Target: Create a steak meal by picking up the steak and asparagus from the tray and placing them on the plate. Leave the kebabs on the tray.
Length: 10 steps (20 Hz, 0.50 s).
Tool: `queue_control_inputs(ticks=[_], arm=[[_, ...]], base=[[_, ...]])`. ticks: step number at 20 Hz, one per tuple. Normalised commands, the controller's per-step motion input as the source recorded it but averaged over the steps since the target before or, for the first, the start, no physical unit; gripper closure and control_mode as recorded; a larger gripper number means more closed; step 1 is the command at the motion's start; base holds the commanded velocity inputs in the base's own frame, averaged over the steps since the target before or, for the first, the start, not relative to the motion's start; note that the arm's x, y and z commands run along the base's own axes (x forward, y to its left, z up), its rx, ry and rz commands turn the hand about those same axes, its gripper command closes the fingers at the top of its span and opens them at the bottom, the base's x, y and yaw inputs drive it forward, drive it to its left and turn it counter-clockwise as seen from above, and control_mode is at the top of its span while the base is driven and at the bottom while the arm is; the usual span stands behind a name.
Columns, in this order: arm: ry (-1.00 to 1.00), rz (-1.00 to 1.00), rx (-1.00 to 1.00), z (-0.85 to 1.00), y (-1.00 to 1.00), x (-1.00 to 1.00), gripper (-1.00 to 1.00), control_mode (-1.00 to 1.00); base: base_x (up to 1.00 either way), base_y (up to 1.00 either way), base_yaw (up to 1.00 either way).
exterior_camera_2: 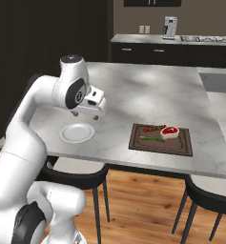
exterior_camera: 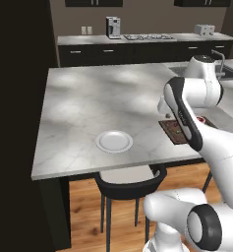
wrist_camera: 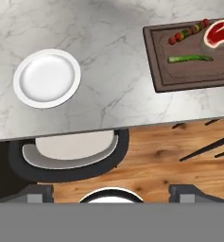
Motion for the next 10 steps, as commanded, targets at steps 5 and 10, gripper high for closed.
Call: queue_control_inputs(ticks=[5,10], arm=[[0.00,-0.40,0.00,-0.44,-1.00,0.00,-1.00,-1.00],[0.01,-0.39,0.00,-0.49,-0.94,0.09,-1.00,-1.00]], base=[[0.00,0.00,0.00],[0.00,0.00,0.00]])
